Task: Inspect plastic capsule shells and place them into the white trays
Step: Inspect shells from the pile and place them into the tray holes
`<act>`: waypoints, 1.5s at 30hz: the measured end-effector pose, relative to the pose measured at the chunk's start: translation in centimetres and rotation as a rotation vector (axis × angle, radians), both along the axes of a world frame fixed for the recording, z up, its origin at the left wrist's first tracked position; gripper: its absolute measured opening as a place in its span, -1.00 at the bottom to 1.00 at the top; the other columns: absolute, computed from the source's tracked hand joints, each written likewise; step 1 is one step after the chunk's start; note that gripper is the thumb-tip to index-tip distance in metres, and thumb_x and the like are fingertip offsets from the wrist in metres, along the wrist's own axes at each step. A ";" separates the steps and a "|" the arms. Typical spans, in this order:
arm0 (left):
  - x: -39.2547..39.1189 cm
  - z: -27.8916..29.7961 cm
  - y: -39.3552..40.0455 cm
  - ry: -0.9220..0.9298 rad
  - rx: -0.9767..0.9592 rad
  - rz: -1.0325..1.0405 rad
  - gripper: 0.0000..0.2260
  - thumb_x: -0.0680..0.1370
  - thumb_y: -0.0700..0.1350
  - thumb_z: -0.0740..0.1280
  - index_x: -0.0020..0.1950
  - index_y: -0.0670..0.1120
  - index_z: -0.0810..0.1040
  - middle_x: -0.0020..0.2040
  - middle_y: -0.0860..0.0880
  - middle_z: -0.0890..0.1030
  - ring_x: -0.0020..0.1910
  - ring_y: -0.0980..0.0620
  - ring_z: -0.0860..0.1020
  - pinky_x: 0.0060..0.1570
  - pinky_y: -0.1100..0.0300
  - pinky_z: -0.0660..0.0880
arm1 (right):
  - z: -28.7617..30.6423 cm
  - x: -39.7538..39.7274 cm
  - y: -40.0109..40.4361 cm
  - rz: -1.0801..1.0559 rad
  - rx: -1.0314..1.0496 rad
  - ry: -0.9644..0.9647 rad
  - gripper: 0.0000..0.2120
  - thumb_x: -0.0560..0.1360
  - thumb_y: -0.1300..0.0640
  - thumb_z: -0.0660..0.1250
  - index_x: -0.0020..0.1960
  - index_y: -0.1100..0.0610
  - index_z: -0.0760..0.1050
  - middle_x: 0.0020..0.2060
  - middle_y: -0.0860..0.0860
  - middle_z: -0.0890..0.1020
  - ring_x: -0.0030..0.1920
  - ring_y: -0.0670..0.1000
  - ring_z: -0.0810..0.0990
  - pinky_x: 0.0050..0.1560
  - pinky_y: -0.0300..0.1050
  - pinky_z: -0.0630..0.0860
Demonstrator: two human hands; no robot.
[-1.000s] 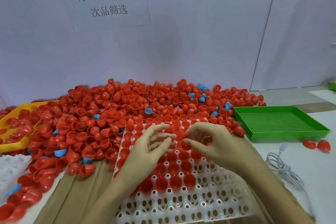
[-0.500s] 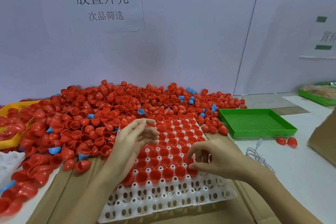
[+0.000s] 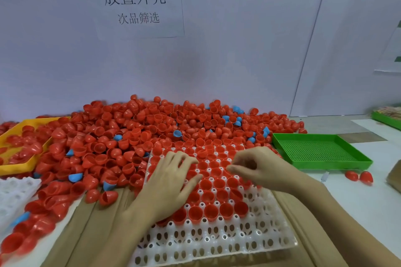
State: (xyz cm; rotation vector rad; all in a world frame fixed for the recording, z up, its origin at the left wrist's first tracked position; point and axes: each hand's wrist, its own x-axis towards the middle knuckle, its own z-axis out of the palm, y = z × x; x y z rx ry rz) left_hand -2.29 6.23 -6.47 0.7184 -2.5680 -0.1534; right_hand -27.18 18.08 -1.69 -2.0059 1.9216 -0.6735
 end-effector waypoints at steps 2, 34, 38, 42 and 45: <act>-0.2 -0.4 0.2 -0.092 -0.048 0.021 -0.48 0.70 0.26 -0.11 0.51 0.08 0.38 0.33 0.16 0.38 0.31 0.16 0.29 0.39 0.21 0.26 | 0.2 -0.4 -2.2 -0.038 -0.071 -0.002 -0.78 0.64 -0.13 0.34 -0.12 -0.08 0.60 -0.34 -0.07 0.65 -0.44 -0.16 0.48 -0.39 -0.26 0.46; 0.3 0.9 -0.7 0.256 -0.013 -0.041 -0.78 0.61 0.03 0.44 0.24 0.06 0.58 0.09 0.24 0.52 0.13 0.24 0.47 0.21 0.24 0.50 | 0.1 0.7 -9.7 -0.173 -0.419 -0.024 -0.79 0.60 0.27 0.40 0.07 0.03 0.75 -0.09 -0.08 0.68 -0.12 -0.14 0.64 -0.06 -0.39 0.53; 0.0 0.7 0.0 0.297 0.232 -0.107 -0.47 0.50 0.26 0.50 0.38 0.24 0.37 0.15 0.29 0.51 0.22 0.23 0.53 0.21 0.38 0.46 | -1.3 2.6 -6.0 -0.098 -0.242 -0.152 -0.84 0.57 0.18 0.45 -0.01 -0.05 0.75 -0.26 -0.16 0.71 -0.24 -0.15 0.66 -0.18 -0.28 0.59; -0.6 0.3 0.6 0.388 0.352 -0.137 -0.46 0.47 0.24 0.55 0.32 0.25 0.35 0.03 0.19 0.62 0.07 0.14 0.65 0.06 0.30 0.57 | -1.9 3.5 -4.8 -0.063 -0.158 -0.205 -0.88 0.59 0.18 0.44 -0.03 0.03 0.75 -0.32 -0.10 0.69 -0.32 -0.18 0.61 -0.23 -0.28 0.54; -0.7 0.3 0.6 0.480 0.414 -0.113 -0.58 0.49 0.14 0.56 0.24 0.20 0.45 0.00 0.19 0.66 0.04 0.15 0.69 0.04 0.31 0.59 | -1.7 3.3 -4.2 -0.039 -0.122 -0.274 -0.86 0.66 0.11 0.39 0.00 0.08 0.72 -0.32 -0.08 0.69 -0.31 -0.15 0.64 -0.19 -0.23 0.57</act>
